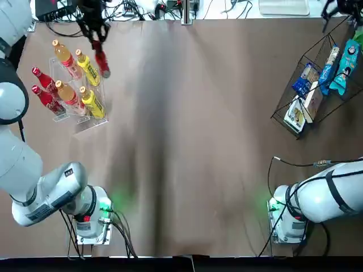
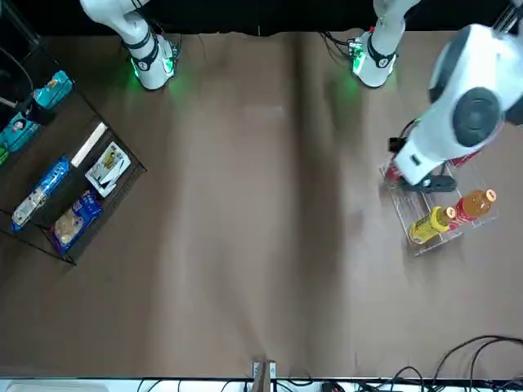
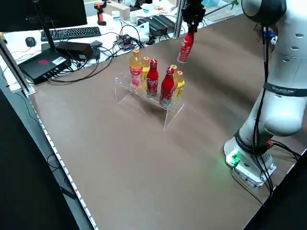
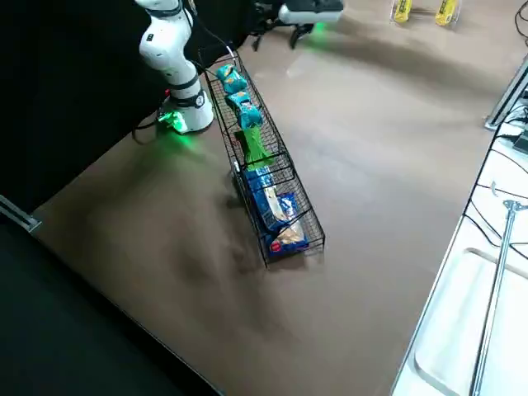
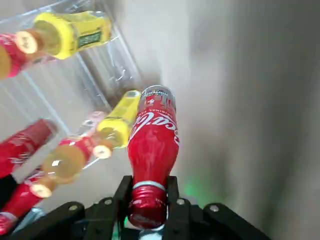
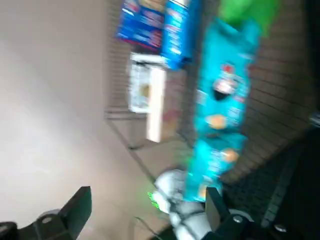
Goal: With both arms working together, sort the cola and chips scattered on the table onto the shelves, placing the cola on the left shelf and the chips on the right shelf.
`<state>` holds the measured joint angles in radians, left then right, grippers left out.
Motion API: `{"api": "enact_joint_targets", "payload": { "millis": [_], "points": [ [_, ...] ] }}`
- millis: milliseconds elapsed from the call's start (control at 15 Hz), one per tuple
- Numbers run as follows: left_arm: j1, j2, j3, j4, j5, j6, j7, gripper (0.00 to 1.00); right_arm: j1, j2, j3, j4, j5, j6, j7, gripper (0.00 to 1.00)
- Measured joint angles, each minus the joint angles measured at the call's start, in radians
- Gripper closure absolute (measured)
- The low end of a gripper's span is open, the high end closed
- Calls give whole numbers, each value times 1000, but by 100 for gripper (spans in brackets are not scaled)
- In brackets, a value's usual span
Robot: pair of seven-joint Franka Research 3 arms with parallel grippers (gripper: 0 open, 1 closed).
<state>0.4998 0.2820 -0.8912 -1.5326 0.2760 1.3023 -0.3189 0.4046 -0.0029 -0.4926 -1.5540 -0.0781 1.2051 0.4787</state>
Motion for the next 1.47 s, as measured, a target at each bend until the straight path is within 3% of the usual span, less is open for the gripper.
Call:
{"api": "enact_joint_targets", "payload": {
  "millis": [200, 733, 800, 1267, 1400, 1467],
  "points": [
    [83, -27, 0, 24, 54, -52, 207, 67, 11, 4, 3, 3, 82, 113, 0, 0],
    [191, -47, 1, 42, 262, -113, 743, 67, 65, 89, 10, 0, 208, 245, -1, 0],
    [201, -47, 1, 44, 329, -98, 832, 67, 66, 88, 10, 0, 213, 261, -3, 0],
    [285, -36, 5, 43, 406, 54, 1098, 68, 86, 89, 11, -11, 191, 322, -18, 0],
    [335, -18, 6, 41, 406, 107, 1160, 68, 74, 90, 42, -14, 190, 345, -89, 0],
    [353, -1, 7, 40, 406, 127, 1176, 68, 37, 90, 87, -14, 189, 352, -144, 0]
  ]
}}
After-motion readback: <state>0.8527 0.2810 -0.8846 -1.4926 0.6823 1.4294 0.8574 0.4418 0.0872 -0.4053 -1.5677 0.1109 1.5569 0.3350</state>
